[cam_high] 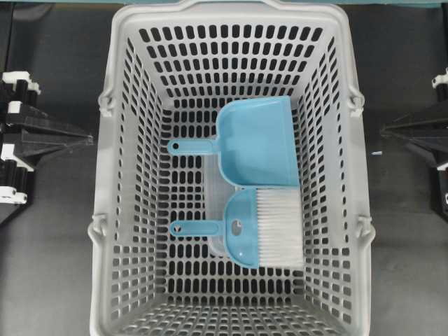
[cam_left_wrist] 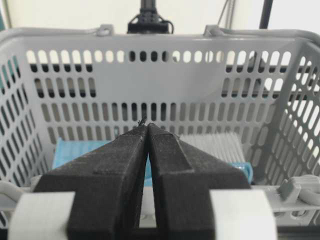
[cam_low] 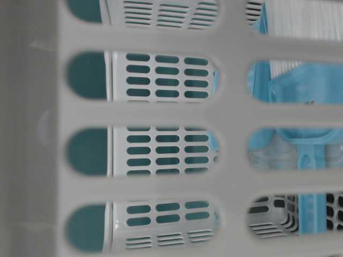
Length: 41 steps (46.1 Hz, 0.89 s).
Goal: Pick up the hand brush from the shopping basket with the left arm.
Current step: 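Move the open left gripper over the blue hand brush handle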
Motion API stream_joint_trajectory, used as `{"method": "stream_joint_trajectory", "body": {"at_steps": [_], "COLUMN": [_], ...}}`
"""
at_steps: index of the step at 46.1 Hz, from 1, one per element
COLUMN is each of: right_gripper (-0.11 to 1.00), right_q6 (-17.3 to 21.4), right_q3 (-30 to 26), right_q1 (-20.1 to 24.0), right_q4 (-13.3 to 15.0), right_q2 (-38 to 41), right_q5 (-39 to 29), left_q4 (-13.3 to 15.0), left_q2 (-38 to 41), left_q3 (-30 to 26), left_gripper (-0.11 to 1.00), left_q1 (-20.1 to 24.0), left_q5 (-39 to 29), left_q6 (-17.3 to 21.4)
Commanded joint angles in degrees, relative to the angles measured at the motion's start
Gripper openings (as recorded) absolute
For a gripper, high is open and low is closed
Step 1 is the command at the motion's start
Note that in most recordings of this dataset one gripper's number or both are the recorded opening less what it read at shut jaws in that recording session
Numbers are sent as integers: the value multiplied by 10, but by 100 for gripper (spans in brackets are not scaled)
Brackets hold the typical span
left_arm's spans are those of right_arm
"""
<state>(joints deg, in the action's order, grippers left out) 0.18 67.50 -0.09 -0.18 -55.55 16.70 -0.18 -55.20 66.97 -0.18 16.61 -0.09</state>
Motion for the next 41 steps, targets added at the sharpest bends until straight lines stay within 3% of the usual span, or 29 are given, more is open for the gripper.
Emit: {"method": "stream_joint_trajectory", "body": {"at_steps": [1,5,14,29,34,41], "right_gripper": [0,0,0,3,23,68], "right_q6": [6,19,53,54,54,53], "right_q3": [-17,-28,-63,-109,-114,-113], "right_q1": [0,3,7,14,20,27], "right_q4": [-3,-28,-31,-30,-30,-30], "right_q2": [4,1,4,11,9,14], "right_q5": [2,-33,-130,-293,-293,-283], "left_q4": [-23,-23,-23,-24,-23,-23], "left_q2": [10,18,51,124,152,198], "left_q3": [-38,-69,-154,-250,-287,-327], "left_gripper": [6,0,0,0,0,2], "left_q1": [-15,-17,-33,-52,-49,-42], "left_q5": [-30,-91,-260,-392,-438,-492], "left_q6": [-22,-40,-54,-62,-63,-63]}}
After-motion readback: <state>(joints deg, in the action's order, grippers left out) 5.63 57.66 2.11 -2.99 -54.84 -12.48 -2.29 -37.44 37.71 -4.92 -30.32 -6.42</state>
